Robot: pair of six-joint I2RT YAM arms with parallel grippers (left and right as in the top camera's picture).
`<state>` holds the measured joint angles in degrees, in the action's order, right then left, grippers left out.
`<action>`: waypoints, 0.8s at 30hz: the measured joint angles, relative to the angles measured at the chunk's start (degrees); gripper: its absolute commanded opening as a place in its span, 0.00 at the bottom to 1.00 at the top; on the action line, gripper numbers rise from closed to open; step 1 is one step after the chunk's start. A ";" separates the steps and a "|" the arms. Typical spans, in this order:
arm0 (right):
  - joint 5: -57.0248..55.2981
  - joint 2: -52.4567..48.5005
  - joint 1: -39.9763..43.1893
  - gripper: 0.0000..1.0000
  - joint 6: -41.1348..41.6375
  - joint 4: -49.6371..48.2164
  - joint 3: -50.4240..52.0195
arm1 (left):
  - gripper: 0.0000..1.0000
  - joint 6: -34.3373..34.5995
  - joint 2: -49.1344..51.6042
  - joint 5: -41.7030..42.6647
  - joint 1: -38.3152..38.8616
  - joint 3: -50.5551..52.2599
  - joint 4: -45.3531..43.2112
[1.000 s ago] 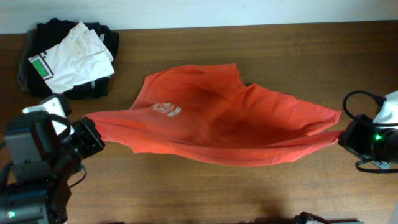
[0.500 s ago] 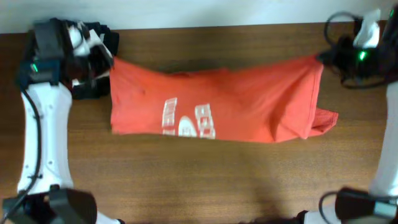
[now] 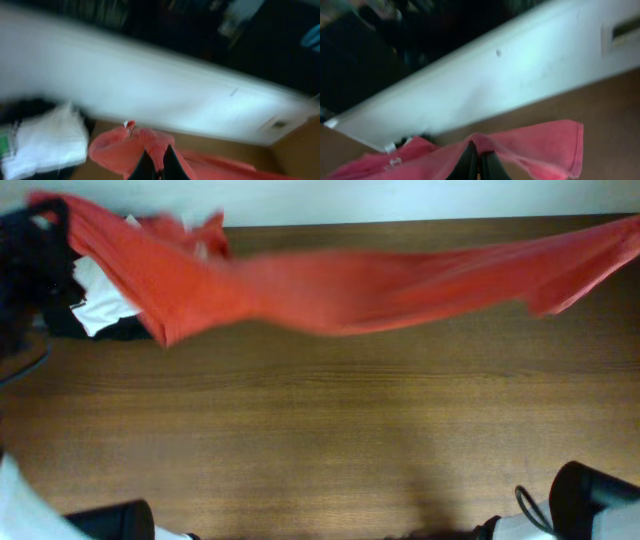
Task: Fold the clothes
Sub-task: 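Swing the lifted T-shirt up and forward with both grippers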
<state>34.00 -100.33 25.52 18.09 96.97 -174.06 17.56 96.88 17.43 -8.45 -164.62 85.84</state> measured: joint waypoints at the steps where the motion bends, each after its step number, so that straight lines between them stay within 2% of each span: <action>1: -0.02 -0.79 -0.72 0.04 -0.59 0.00 2.32 | 0.01 -0.26 1.62 -0.39 0.00 1.36 2.25; 4: -1.57 -3.08 -3.80 0.04 -2.58 -0.02 12.26 | 0.01 -1.86 10.34 -1.46 0.00 8.15 7.98; 10: -4.59 -3.37 -6.29 0.04 -3.74 0.00 22.99 | 0.01 -3.08 19.21 -2.08 0.00 15.67 10.75; 13: -5.81 -2.10 -6.29 0.04 -3.80 0.00 24.79 | 0.01 -3.26 15.93 -2.08 0.00 15.69 10.82; 19: -6.84 6.10 -6.29 0.04 -3.74 0.00 24.74 | 0.01 -3.28 -1.40 -2.05 1.53 15.10 10.82; 24: -6.99 6.84 -6.29 0.04 -3.76 0.00 24.74 | 0.01 -3.30 -6.60 -1.84 3.26 20.48 9.25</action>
<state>27.00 -93.49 19.22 14.33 96.97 -149.32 14.26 90.28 15.59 -5.19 -144.14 95.09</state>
